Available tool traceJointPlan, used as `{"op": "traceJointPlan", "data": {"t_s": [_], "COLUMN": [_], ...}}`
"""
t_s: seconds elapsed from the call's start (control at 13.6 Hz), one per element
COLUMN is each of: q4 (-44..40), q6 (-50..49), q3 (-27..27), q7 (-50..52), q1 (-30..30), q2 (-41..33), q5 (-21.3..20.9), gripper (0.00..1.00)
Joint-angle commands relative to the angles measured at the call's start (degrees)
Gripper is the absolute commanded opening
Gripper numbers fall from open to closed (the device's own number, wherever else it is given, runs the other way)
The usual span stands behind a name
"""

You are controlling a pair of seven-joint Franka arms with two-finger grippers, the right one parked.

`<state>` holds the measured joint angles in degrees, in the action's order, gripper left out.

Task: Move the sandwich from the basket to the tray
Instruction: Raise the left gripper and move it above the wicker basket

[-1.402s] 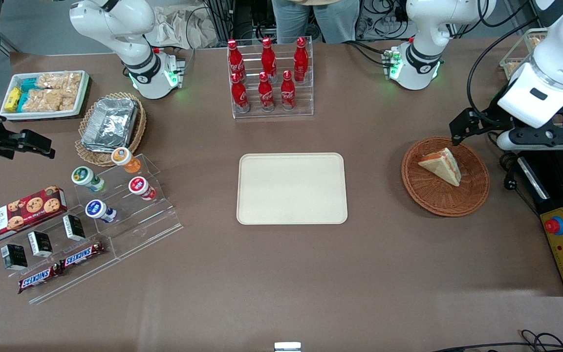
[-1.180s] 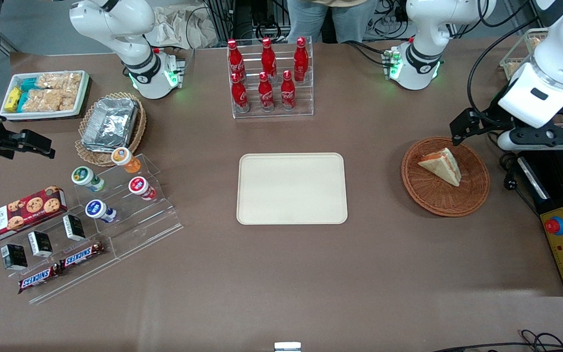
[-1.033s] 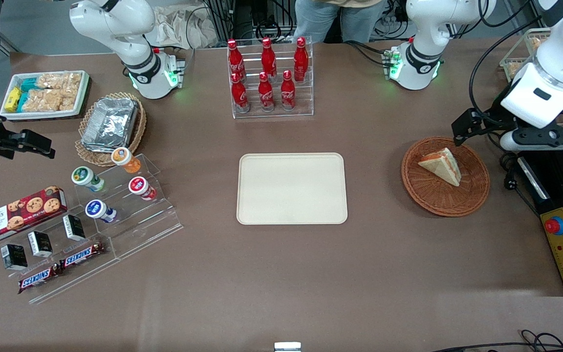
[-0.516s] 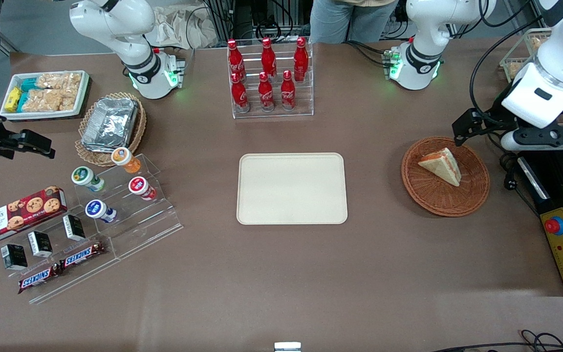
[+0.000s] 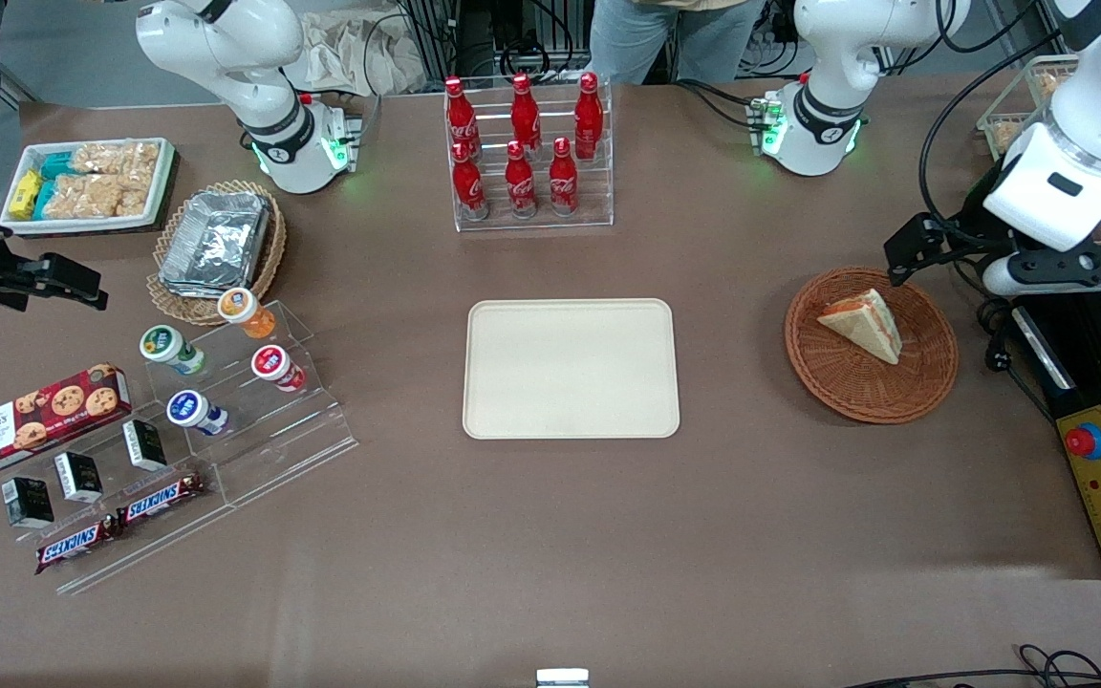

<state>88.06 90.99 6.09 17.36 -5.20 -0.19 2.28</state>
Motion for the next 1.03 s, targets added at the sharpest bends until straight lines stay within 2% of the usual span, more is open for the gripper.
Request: {"op": "traceJointPlan", "data": {"t_s": [0.0,0.15,0.37,0.52,0.81,0.96], "q4": [-1.23,-1.05,1.05,6.74,20.46,25.38], "q6": [-2.3,-5.02,-10.03,-9.96,-7.94,-6.01], "q3": [-0.02,-0.2,-2.57,-4.76,-13.45,-14.7], "q7": [11.41,19.96,27.44,28.17,28.78,28.87], "q1": [0.19,0.37,1.33,1.34,1.77,3.0], "q2": [-1.21,-3.31,-6.83,-10.95,-22.02,-25.72], "q5": [-0.25,-0.7,-1.39,-3.85,-3.86,-3.51], "gripper": [1.0,1.0,1.0,1.0,1.0,1.0]}}
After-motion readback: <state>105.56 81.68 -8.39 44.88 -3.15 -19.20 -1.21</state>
